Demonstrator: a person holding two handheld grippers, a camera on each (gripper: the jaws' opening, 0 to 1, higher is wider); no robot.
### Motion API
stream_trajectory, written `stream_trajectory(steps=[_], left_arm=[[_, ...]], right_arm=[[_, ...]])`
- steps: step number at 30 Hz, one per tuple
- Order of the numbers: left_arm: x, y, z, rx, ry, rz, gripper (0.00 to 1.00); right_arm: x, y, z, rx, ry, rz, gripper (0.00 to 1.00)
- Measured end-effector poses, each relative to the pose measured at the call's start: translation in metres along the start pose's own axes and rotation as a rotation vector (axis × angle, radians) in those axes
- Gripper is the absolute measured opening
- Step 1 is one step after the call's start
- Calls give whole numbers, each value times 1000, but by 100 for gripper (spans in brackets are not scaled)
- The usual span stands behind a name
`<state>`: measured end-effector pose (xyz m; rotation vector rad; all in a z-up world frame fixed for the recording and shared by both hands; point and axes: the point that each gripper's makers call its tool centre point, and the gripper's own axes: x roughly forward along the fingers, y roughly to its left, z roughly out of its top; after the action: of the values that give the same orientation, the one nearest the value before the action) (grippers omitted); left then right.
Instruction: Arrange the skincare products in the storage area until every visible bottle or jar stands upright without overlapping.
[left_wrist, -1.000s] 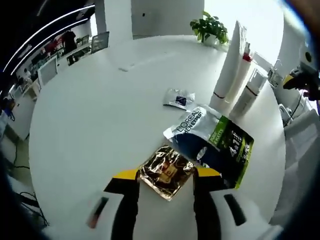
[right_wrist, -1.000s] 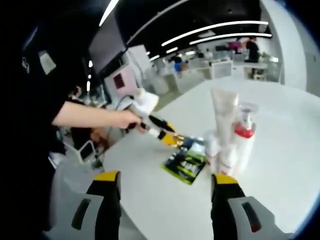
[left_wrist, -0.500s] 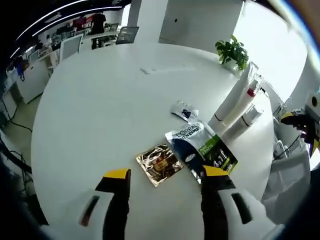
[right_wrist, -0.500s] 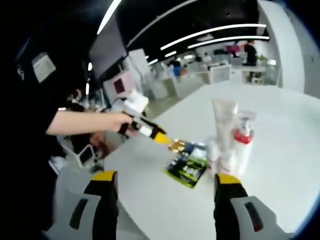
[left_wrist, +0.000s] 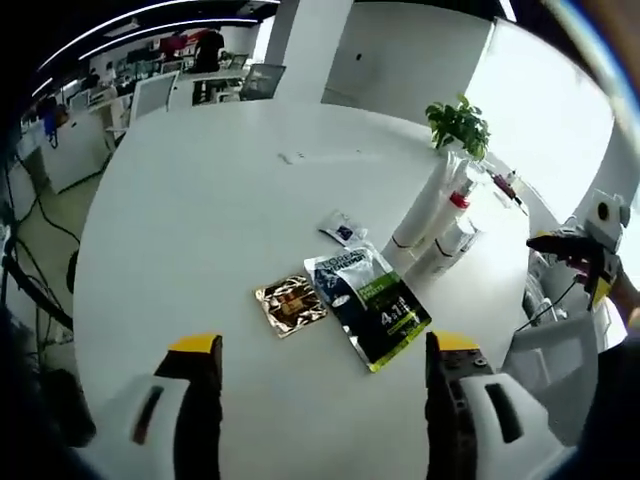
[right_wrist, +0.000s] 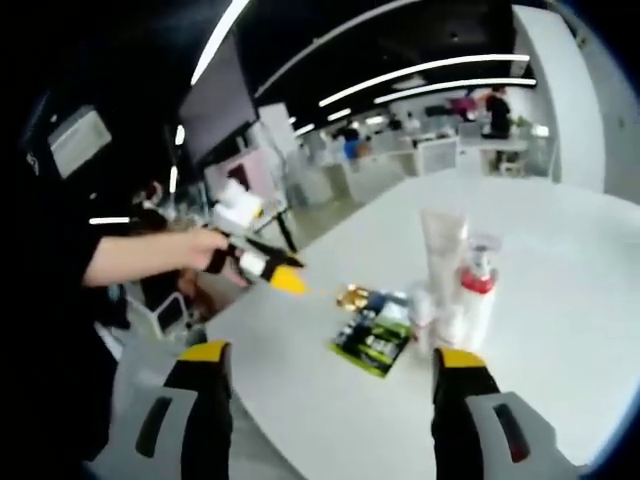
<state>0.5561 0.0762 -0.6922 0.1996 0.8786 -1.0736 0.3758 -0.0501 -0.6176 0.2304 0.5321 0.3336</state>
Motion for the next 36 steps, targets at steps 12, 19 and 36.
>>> stream_trajectory(steps=[12, 19, 36], left_arm=[[-40, -34, -3, -13, -65, -32, 96], [-66, -49, -11, -5, -88, -37, 99], [-117, -70, -36, 19, -122, -21, 99]], right_arm=[[-20, -4, 4, -38, -3, -25, 84], [-35, -12, 0, -30, -1, -55, 86], [-79, -25, -18, -71, 49, -131, 95]])
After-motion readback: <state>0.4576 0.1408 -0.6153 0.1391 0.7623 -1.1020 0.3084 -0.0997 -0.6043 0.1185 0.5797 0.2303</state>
